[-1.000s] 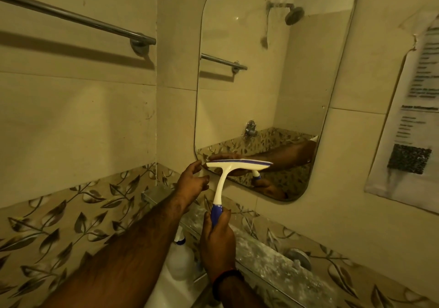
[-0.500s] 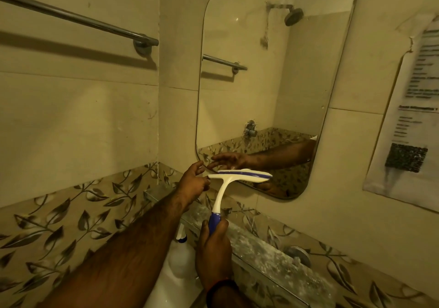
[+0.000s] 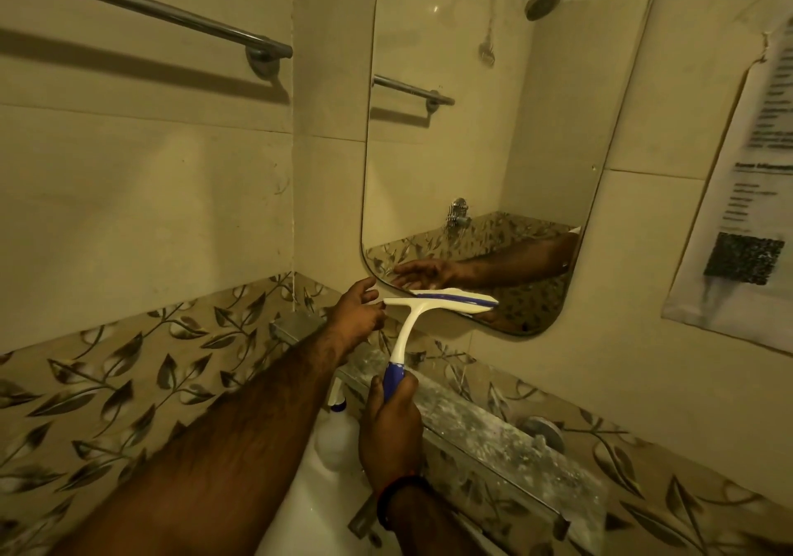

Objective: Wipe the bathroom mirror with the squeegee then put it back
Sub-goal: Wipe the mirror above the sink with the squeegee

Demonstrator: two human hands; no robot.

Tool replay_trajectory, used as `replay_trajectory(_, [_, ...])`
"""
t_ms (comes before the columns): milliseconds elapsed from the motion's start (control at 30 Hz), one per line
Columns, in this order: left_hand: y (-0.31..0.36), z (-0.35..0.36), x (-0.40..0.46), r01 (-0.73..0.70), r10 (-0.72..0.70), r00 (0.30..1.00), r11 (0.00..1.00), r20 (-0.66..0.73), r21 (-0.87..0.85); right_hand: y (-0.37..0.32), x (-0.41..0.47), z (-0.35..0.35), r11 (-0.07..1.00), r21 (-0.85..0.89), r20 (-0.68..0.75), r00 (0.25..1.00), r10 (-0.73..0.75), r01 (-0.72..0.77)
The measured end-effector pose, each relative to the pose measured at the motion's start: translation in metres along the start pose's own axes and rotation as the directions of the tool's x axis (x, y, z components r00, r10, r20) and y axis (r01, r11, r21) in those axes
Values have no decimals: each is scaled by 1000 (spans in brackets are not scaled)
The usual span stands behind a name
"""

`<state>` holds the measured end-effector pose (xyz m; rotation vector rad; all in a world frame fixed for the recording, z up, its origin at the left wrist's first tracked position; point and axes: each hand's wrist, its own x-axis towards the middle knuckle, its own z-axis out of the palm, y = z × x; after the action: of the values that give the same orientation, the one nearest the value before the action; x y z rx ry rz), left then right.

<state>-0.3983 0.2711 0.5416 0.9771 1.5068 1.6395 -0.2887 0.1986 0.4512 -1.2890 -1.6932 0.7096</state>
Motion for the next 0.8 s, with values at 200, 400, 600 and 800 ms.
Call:
replay_trajectory(200, [-8, -1, -3, 7, -7, 1000, 1000, 5, 21, 5, -4, 2, 1000, -18, 1, 1000, 0, 0])
replay_trajectory(400, [-12, -4, -9, 18, -18, 999, 1000, 26, 23, 11, -11, 4, 999, 9, 5, 999, 34, -34])
replay_trajectory(600, [-2, -6, -5, -9, 9, 998, 1000, -68, -4, -8, -3, -5, 992, 64, -39, 993, -109, 111])
replay_trajectory(800, [26, -9, 4, -155, 155, 988, 987, -4, 40, -95, 76, -34, 938, 100, -149, 937, -316, 332])
